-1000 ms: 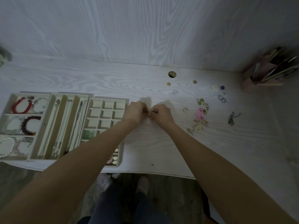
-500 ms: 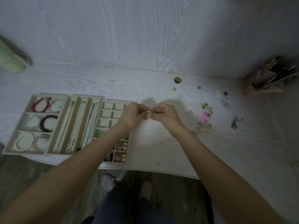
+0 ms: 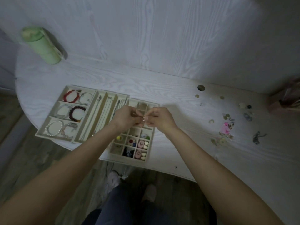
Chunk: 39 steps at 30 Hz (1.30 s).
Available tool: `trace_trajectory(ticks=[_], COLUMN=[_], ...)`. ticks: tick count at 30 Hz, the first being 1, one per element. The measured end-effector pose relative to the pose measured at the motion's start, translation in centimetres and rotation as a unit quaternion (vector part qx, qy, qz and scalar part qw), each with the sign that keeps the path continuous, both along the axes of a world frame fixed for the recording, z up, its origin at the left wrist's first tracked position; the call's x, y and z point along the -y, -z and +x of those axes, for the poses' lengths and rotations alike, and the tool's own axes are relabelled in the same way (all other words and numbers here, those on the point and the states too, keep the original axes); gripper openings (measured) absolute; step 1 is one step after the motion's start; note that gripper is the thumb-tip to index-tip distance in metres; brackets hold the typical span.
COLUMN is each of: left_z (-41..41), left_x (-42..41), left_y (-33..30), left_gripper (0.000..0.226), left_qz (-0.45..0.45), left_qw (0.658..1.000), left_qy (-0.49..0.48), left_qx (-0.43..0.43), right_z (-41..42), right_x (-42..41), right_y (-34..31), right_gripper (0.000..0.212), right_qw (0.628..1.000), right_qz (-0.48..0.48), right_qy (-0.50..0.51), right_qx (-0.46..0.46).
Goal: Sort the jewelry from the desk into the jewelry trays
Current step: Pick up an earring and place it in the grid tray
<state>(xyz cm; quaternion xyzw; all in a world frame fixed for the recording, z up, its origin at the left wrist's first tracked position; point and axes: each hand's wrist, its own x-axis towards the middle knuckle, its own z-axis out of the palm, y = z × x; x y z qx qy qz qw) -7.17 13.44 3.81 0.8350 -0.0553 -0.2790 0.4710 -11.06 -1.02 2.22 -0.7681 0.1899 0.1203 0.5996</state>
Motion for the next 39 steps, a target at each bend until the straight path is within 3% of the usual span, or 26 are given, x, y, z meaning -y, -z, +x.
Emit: trace_trajectory(ticks=[6, 10, 13, 16, 21, 34, 39], left_z=[-0.3, -0.2, -0.4, -0.5, -0.4, -0.5, -0.7], left_x=[-2.8, -4.6, -5.4, -5.7, -6.4, -6.7, -6.4], left_y=[0.6, 1.7, 2.2, 2.4, 3.4, 4.0, 3.7], left_gripper=[0.004, 0.013, 0.025, 0.037, 0.042, 0.055, 0.056], left_qz=[0.000, 0.046, 0.150, 0.187, 0.227, 0.266, 0.274], left_qw=[0.999, 0.999, 0.986, 0.975, 0.964, 0.939, 0.935], left_qy=[-0.018, -0.026, 0.027, 0.054, 0.079, 0.132, 0.134], left_qx=[-0.032, -0.010, 0.066, 0.105, 0.118, 0.176, 0.182], right_z=[0.4, 0.6, 0.7, 0.4, -0.2, -0.5, -0.7], right_x=[-3.0, -3.9, -4.2, -4.4, -5.3, -6.7, -7.0], right_y=[0.7, 1.8, 3.0, 4.0, 4.9, 5.2, 5.1], right_gripper=[0.004, 0.009, 0.017, 0.019, 0.023, 0.024, 0.021], right_qw=[0.996, 0.988, 0.963, 0.926, 0.890, 0.810, 0.803], right_qz=[-0.055, -0.110, -0.206, -0.312, -0.396, -0.521, -0.529], right_qy=[-0.064, -0.102, -0.169, -0.208, -0.217, -0.259, -0.261], right_qx=[0.036, 0.041, 0.037, 0.046, 0.068, 0.074, 0.085])
